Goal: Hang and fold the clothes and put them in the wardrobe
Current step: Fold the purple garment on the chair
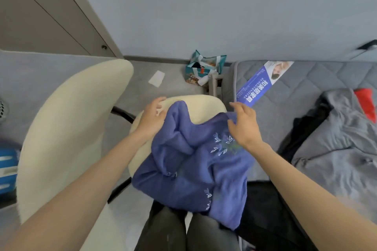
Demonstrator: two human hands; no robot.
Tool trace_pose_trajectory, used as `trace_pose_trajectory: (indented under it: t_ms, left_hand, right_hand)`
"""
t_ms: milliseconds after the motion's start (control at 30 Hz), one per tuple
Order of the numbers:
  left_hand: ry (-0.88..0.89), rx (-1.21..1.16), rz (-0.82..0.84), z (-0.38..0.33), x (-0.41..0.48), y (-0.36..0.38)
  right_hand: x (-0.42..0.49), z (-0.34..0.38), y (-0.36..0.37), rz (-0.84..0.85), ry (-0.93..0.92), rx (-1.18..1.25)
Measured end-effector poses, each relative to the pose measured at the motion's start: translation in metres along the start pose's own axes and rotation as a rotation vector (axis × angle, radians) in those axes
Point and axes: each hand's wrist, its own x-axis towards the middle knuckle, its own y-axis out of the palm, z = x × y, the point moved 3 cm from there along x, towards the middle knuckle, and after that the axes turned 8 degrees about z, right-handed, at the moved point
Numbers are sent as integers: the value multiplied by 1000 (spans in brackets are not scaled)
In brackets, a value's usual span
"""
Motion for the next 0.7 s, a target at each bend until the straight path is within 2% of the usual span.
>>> trace_pose_trajectory:
  t_ms: [167,333,400,500,600,700]
  left_hand:
    - [-281,-3,-60,93,-14,24]
    - [-506,-139,-255,161,-41,48]
    - [-697,-331,-326,180,-52,61]
    - [-959,-813,-406,192,-62,82]
    - [-971,-1128,-228,197,-62,102]
    - [-934,-1256,-135,199,-58,112]
  right_hand:
    - [17,-1,76,242,0,110]
    - [32,3,134,396,21,210]
    - [39,7,153,418,15,185]
    - [44,13,176,457,45,165]
    - [45,14,189,423,72,81]
    - [44,14,187,298,6,108]
